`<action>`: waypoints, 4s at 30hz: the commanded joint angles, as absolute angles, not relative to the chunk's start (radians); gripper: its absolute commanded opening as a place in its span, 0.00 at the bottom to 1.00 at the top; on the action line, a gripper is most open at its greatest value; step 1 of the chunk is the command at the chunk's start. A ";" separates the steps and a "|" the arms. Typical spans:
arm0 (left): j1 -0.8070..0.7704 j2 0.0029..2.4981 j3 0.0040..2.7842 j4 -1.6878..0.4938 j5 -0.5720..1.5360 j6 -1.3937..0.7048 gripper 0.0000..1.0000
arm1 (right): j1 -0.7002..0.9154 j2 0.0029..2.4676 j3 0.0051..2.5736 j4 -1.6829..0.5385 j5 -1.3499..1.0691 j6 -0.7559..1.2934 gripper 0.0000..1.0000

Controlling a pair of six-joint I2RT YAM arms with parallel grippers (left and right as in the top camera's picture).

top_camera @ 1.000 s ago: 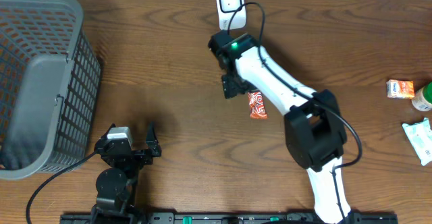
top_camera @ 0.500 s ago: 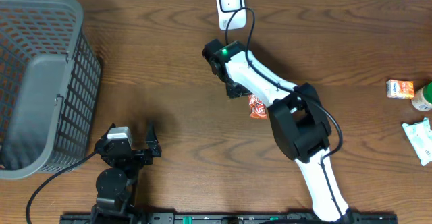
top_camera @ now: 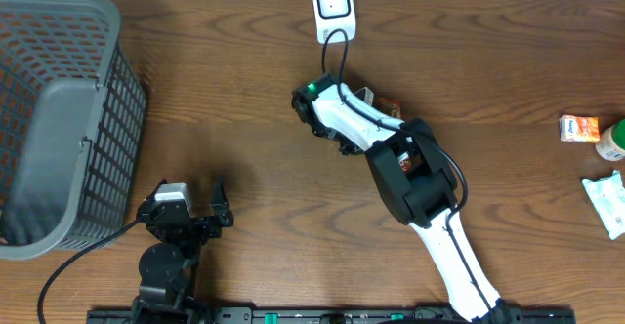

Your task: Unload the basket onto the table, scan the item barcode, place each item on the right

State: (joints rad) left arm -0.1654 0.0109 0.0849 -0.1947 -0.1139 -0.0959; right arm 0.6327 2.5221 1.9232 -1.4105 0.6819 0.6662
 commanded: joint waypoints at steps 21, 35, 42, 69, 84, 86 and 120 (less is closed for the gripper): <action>-0.161 0.004 0.067 -0.220 -0.115 -0.080 0.98 | 0.603 2.569 2.032 -1.481 0.285 0.538 0.77; -0.161 0.004 0.067 -0.220 -0.115 -0.080 0.98 | 0.455 2.571 1.988 -1.469 0.356 0.553 0.68; -0.161 0.004 0.067 -0.220 -0.115 -0.080 0.98 | 0.402 2.571 1.942 -1.414 0.362 0.506 0.63; -0.161 0.004 0.067 -0.220 -0.115 -0.080 0.98 | 0.381 2.309 1.820 -1.331 -0.874 -0.183 0.01; -0.161 0.004 0.067 -0.220 -0.115 -0.080 0.98 | 0.366 2.331 1.768 -1.317 -1.283 -0.494 0.01; -0.161 0.004 0.067 -0.220 -0.115 -0.080 0.98 | 0.363 2.331 1.764 -1.316 -1.362 -0.534 0.01; -0.161 0.004 0.067 -0.220 -0.115 -0.080 0.98 | 0.418 2.330 1.765 -1.099 -1.562 -0.964 0.01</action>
State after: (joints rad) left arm -0.1654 0.0109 0.0849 -0.1951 -0.1139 -0.0959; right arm 0.4225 2.3383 1.7695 -1.1019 -1.5196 -0.9653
